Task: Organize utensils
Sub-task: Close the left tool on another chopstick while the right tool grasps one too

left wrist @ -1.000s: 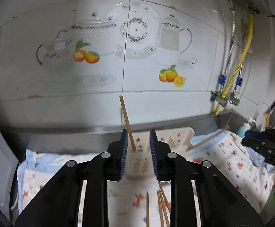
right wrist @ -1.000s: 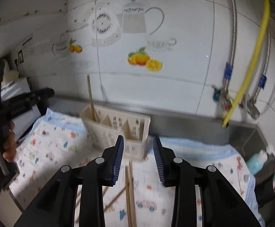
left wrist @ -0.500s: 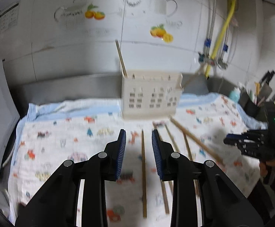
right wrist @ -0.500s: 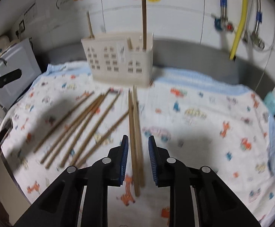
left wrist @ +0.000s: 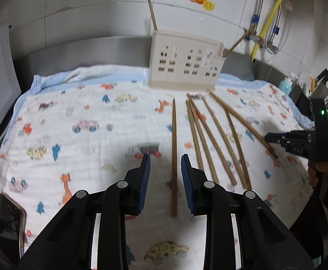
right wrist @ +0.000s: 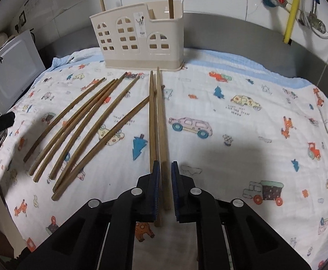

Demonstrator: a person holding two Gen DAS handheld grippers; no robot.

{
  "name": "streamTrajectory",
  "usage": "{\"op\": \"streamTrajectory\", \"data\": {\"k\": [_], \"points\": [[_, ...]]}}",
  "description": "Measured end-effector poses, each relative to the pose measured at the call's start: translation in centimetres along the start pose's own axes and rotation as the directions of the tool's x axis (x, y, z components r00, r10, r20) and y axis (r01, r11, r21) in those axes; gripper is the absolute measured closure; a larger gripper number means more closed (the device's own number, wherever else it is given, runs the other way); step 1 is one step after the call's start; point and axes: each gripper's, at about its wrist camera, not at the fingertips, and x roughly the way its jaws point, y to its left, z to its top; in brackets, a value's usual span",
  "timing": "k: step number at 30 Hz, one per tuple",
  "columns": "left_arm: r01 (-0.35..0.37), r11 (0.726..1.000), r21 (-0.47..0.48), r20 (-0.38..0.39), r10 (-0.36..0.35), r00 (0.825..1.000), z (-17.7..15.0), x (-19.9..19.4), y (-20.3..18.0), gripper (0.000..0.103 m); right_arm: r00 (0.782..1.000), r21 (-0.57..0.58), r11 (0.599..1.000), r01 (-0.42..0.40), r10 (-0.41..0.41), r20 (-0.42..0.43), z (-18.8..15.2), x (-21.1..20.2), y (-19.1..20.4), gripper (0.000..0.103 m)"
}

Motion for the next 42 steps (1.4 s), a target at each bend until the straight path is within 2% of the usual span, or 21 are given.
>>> {"op": "streamTrajectory", "data": {"k": [18,25,34,37,42], "points": [[0.018,1.000,-0.005,-0.082,-0.019,0.996,-1.7,2.6,-0.4,0.074,1.000,-0.042,0.999,0.018,-0.019,-0.012,-0.8,0.6,0.0,0.093],[0.023,1.000,0.001,-0.086,-0.023,0.996,-1.6,3.7,-1.1,0.075,1.000,-0.029,0.999,0.023,-0.023,0.001,-0.9,0.6,0.0,0.093],[-0.008,1.000,0.011,-0.101,0.009,0.995,-2.1,5.1,-1.2,0.076,0.999,-0.034,0.999,0.033,-0.033,0.017,-1.0,0.6,0.1,0.093],[-0.012,1.000,0.018,-0.101,0.013,0.995,-2.1,5.3,-1.5,0.084,0.999,-0.029,0.999,0.034,-0.034,0.019,-1.0,0.6,0.1,0.093],[-0.058,0.997,0.052,-0.103,0.063,0.993,-2.1,5.3,-1.9,0.092,0.999,-0.033,0.998,0.046,-0.045,0.024,-1.0,0.7,0.2,0.093]]}}
